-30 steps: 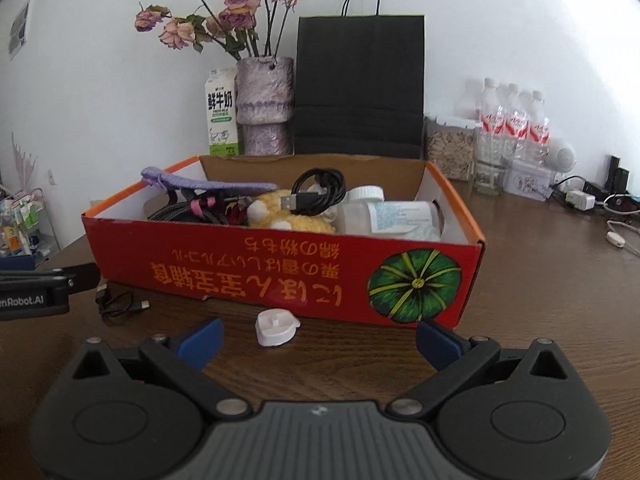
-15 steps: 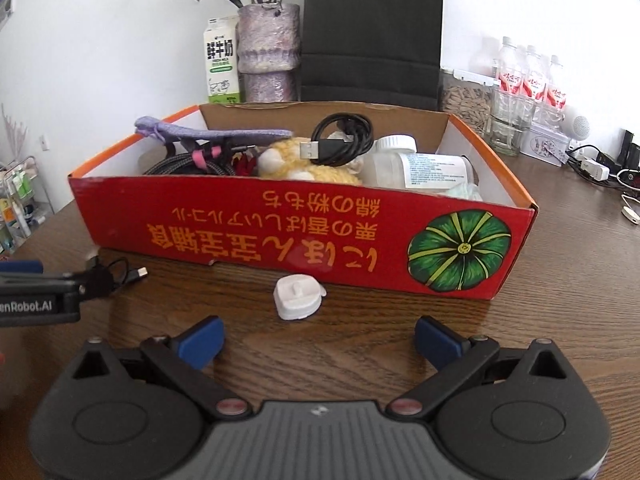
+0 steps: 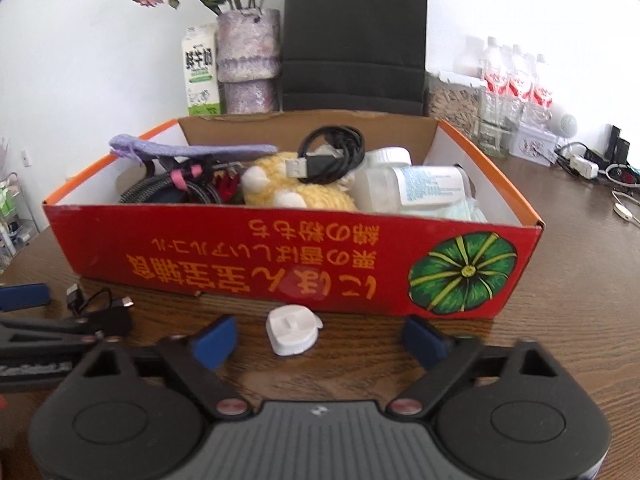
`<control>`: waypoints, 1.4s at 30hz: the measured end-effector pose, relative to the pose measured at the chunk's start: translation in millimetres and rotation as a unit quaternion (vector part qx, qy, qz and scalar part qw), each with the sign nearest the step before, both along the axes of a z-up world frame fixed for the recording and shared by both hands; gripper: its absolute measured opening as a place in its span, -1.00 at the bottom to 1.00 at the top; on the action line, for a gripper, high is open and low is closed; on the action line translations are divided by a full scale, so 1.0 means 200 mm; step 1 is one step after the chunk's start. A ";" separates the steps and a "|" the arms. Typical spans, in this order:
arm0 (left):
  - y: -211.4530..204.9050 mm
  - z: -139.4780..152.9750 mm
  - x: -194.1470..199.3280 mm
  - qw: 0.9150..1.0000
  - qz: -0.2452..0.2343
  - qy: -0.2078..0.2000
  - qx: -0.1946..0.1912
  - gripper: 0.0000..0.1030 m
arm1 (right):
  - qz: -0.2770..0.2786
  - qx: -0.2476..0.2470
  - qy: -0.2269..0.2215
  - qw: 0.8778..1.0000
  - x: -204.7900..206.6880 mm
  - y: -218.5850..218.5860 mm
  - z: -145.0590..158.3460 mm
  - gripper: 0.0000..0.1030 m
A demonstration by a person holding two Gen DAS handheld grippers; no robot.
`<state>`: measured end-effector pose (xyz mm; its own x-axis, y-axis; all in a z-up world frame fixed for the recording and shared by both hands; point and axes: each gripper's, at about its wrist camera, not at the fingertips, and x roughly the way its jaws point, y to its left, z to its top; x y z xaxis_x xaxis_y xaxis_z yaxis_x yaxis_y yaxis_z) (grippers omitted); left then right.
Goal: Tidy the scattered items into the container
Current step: 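Close the right gripper on the small white plastic piece while the left grasps the black USB cable, then carry the white piece and USB cable over the box and open both grippers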
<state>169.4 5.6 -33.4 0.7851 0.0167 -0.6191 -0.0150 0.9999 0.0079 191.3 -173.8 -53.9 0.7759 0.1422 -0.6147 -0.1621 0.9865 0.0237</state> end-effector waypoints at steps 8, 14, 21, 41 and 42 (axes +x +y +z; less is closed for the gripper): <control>0.02 0.00 -0.03 1.000 -0.002 -0.017 -0.024 -0.21 | 0.034 0.043 -0.011 0.998 -0.04 -0.03 0.02 -0.53; 0.01 0.02 -0.09 0.999 -0.005 -0.032 -0.037 -0.41 | 0.032 0.058 -0.011 0.998 -0.05 -0.04 0.03 -0.53; 0.00 0.04 -0.18 0.997 -0.011 -0.071 -0.037 -0.50 | 0.042 0.066 -0.032 0.996 -0.10 -0.05 0.04 -0.53; -0.23 0.42 0.02 0.976 -0.038 -0.208 -0.056 -0.50 | 0.016 0.070 -0.203 0.976 -0.03 -0.18 0.39 -0.53; -0.26 0.43 0.09 0.975 -0.038 -0.212 -0.061 -0.50 | 0.008 0.073 -0.202 0.977 0.03 -0.19 0.40 -0.53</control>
<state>188.2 -46.7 53.6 0.9666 -0.1055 -0.2334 0.0835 0.9912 -0.1025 197.6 -212.3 26.3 0.9478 0.2196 -0.2313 -0.2028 0.9747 0.0945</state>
